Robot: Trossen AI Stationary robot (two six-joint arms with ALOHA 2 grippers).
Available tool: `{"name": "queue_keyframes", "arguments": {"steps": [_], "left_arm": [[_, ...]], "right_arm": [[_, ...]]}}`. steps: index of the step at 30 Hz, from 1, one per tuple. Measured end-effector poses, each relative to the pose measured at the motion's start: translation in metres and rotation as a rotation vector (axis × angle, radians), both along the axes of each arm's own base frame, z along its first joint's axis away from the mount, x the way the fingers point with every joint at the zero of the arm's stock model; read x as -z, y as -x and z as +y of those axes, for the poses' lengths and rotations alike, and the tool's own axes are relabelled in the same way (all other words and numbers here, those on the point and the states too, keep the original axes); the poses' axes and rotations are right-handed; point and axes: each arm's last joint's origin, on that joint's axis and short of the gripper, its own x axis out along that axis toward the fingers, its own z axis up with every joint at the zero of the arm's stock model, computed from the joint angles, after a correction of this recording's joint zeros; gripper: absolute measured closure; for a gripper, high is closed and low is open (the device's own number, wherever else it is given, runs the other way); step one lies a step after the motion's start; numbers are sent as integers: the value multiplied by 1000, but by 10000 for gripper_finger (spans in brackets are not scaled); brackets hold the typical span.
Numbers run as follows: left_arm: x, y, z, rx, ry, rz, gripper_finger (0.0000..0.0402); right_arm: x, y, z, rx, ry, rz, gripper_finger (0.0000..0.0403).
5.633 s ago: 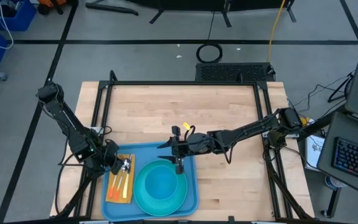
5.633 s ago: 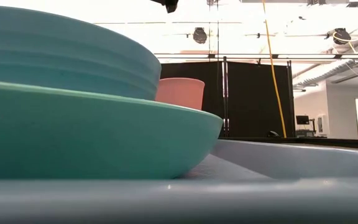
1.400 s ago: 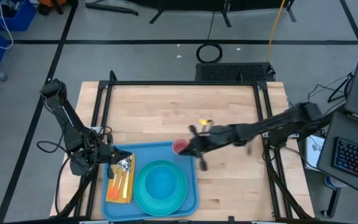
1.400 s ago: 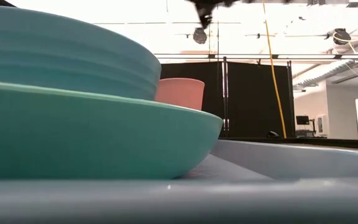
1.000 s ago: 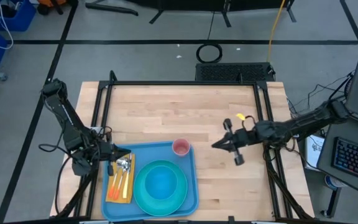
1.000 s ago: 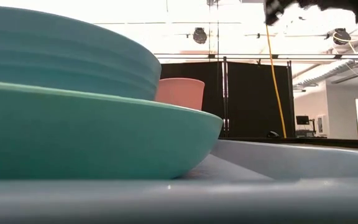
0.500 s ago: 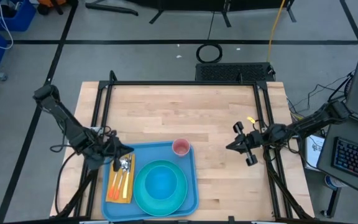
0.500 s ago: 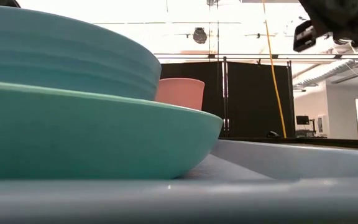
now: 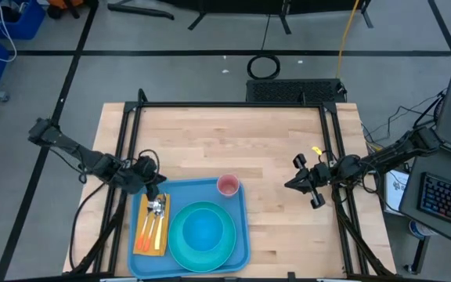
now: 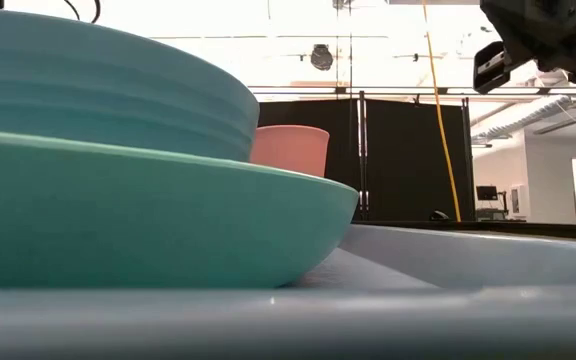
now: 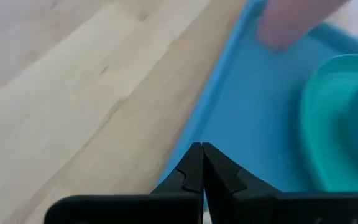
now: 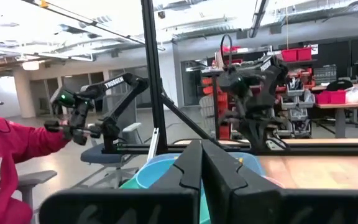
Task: Set up tray
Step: Adjust the utensils on top of the yellow table napkin on the blue tray
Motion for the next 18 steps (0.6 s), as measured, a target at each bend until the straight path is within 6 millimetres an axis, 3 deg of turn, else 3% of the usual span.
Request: {"name": "queue_keyframes", "arguments": {"steps": [5,9,18], "left_arm": [[5,1,11,-48,66,102,401],[2,1,16,41,86,169,401],[-44,13,21,279,73,325,401]], "right_arm": [[0,0,0,0,-1,-3,403],[0,0,0,0,-1,-4,403],[0,0,0,0,-1,-5,403]]}}
